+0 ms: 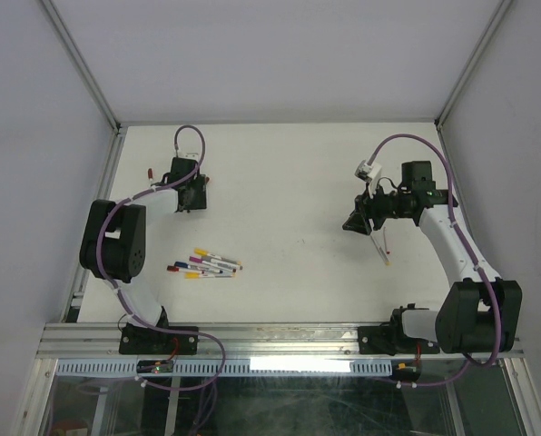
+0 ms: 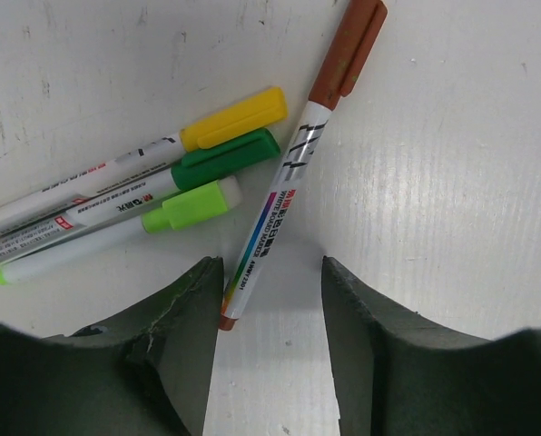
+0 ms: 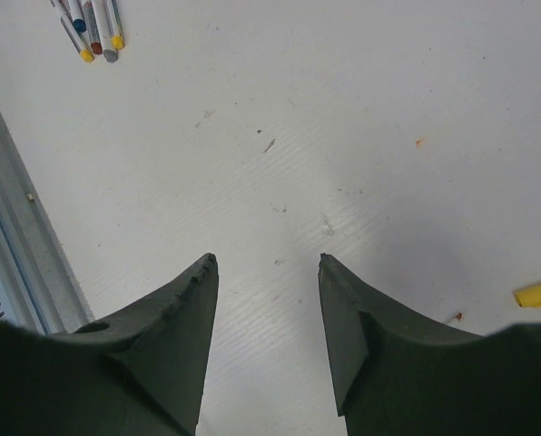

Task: Open the pen caps
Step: Move the pen to the center of the board.

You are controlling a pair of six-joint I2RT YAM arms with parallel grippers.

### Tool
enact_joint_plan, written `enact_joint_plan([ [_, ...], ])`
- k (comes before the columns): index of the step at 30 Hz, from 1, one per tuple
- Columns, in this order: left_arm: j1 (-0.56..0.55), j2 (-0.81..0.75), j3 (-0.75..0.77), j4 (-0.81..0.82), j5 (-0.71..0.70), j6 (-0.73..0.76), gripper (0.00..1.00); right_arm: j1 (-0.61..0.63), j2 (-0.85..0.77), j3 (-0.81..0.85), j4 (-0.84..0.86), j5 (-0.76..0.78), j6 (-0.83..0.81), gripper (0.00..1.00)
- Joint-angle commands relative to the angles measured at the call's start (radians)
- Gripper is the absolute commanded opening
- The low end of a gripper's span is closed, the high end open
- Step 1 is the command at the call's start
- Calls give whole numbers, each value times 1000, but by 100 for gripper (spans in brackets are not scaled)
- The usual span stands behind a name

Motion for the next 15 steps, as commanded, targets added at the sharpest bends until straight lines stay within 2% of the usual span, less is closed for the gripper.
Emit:
enact_joint_plan([
  [1,10,-3,37,7,33,15,46,-4,-4,7,6,-18,-15,51],
  [15,-28,-18,12,-13,94,5,20,-5,-4,9,6,-18,-15,51],
])
